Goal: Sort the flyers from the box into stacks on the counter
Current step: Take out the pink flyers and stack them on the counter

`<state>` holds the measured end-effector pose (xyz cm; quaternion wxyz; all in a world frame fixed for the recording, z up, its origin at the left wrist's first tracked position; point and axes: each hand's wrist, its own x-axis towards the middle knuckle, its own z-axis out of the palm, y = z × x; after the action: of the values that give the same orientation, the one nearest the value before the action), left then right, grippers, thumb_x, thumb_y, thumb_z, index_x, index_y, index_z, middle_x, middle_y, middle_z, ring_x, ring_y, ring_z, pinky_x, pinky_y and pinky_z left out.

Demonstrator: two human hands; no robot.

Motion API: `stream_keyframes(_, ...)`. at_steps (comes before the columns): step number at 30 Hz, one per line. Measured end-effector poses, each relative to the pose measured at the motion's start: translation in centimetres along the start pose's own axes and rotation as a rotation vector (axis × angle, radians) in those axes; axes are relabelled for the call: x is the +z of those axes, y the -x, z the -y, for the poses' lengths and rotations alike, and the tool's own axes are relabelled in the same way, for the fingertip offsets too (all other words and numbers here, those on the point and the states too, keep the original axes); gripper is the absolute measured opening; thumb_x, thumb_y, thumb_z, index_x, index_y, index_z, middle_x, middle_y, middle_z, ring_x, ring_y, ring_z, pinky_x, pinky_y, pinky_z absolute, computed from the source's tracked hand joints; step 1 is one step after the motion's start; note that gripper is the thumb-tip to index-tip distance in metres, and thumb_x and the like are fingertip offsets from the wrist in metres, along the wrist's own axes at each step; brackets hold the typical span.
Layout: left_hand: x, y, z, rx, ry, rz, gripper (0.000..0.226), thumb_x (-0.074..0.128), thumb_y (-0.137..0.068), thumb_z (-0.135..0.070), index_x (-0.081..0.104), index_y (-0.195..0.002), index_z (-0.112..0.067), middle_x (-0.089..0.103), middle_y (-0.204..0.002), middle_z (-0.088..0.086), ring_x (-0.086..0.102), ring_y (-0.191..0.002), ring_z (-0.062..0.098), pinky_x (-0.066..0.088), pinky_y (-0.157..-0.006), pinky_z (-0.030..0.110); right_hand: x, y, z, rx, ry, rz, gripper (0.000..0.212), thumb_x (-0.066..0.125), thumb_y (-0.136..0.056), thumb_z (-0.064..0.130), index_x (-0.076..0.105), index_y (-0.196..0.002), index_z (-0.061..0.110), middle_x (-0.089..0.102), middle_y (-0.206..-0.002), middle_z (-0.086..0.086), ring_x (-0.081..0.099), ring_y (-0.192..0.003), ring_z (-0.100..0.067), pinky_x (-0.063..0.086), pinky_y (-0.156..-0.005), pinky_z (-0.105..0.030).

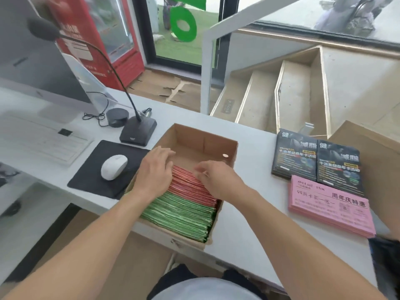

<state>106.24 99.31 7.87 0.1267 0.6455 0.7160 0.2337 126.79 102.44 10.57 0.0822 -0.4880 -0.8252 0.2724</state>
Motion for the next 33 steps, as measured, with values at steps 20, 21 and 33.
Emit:
stream_keyframes(20,0.8,1.0,1.9,0.088,-0.110,0.063,0.050,0.034,-0.102,-0.033,0.042,-0.151,-0.025,0.039,-0.159,-0.005,0.015,-0.154,0.012,-0.003,-0.127,0.036,0.6,-3.2,0.8,0.250,-0.115,0.184,0.020,0.065,-0.097,0.044,0.074,-0.108,0.032,0.074,-0.093,0.013,0.066,-0.079,-0.003,0.044,-0.061,-0.019)
stream_keyframes(21,0.8,1.0,1.8,0.086,-0.119,0.067,0.051,0.034,-0.102,-0.033,0.041,-0.152,-0.024,0.038,-0.160,-0.005,0.015,-0.154,0.012,-0.003,-0.127,0.036,0.7,-3.2,1.0,0.243,-0.087,0.174,0.020,0.063,-0.098,0.042,0.074,-0.110,0.030,0.074,-0.097,0.012,0.067,-0.084,-0.006,0.046,-0.065,-0.022)
stream_keyframes(33,0.7,1.3,2.1,0.051,-0.013,0.069,0.063,0.038,-0.104,-0.036,0.017,-0.161,-0.022,0.008,-0.170,-0.002,0.001,-0.155,0.010,0.003,-0.127,0.033,1.5,-3.2,2.1,0.256,0.216,0.011,0.047,0.050,-0.087,0.004,0.062,-0.126,0.027,0.071,-0.115,-0.005,0.062,-0.108,-0.031,0.052,-0.078,-0.037)
